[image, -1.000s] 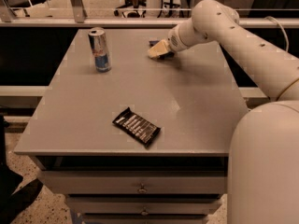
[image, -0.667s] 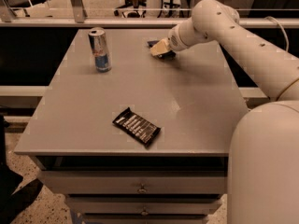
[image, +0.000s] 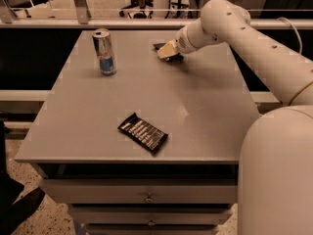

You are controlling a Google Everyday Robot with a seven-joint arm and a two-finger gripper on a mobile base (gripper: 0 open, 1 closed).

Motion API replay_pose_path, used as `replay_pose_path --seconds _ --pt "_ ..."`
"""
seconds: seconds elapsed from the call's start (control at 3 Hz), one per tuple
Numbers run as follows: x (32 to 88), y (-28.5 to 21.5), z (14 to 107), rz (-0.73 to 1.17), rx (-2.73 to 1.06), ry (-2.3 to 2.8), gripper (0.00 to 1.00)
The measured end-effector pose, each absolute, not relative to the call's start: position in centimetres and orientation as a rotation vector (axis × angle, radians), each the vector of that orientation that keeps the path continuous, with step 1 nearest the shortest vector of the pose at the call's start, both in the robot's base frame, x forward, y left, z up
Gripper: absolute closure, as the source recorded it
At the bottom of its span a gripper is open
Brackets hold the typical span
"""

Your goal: Pick rxbar blueberry

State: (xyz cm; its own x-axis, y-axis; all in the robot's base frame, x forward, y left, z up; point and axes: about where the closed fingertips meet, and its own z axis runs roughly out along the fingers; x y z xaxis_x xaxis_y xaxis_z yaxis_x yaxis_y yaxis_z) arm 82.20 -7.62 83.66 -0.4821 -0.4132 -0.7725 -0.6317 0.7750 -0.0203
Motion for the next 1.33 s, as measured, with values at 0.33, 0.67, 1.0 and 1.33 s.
replay_pose_path --seconds 0.33,0.67,1.0,1.33 --pt "82.2 -7.6 83.7 0.34 -0.775 2.145 1.0" --pt "82.2 -7.6 83.7 0.34 -0.775 2.145 1.0" --pt "80.1 -8.6 86.8 0.359 -0.835 2.059 1.0" --pt "74.9 -11.3 94.3 0.457 -0.879 1.883 1.0"
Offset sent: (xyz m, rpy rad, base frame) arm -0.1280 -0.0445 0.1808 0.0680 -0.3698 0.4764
